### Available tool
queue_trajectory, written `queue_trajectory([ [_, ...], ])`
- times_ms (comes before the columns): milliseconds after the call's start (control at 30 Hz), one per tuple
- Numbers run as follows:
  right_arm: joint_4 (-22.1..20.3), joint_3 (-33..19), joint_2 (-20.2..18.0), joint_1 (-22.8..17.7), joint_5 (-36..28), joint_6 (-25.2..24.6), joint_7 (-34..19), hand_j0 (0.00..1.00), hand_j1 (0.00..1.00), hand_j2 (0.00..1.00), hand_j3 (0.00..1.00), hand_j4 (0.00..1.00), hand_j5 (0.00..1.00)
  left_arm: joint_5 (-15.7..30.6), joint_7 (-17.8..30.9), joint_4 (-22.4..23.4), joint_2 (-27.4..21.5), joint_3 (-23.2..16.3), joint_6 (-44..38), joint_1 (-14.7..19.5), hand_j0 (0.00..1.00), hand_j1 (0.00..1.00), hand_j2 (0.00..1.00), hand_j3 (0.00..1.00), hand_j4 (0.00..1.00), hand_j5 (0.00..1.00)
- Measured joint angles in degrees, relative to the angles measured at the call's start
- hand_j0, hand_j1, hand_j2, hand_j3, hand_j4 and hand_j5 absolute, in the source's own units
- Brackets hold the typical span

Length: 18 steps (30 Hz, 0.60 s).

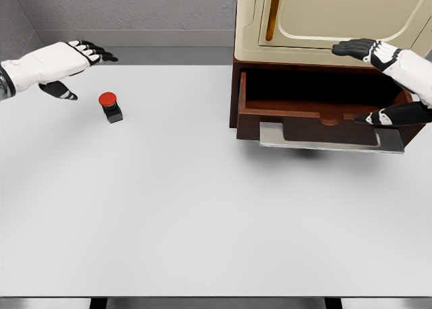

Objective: Put the switch into the drawer with left arm, and close the drawer with right arm

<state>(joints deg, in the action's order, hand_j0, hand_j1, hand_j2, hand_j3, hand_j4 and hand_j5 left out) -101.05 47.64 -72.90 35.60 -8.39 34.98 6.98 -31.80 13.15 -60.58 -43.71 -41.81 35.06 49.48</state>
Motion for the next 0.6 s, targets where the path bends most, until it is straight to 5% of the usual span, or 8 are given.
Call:
queue_trajectory([
  [600, -0.08, -2.45, 2.60, -2.55, 0.05, 0.00, -0.01, 1.00, 1.00, 1.00, 1.00, 1.00, 1.00, -3.92, 0.46, 9.95, 5.51, -7.90, 0.00, 5.27, 1.00, 1.00, 1.00, 1.00, 1.00, 1.00],
])
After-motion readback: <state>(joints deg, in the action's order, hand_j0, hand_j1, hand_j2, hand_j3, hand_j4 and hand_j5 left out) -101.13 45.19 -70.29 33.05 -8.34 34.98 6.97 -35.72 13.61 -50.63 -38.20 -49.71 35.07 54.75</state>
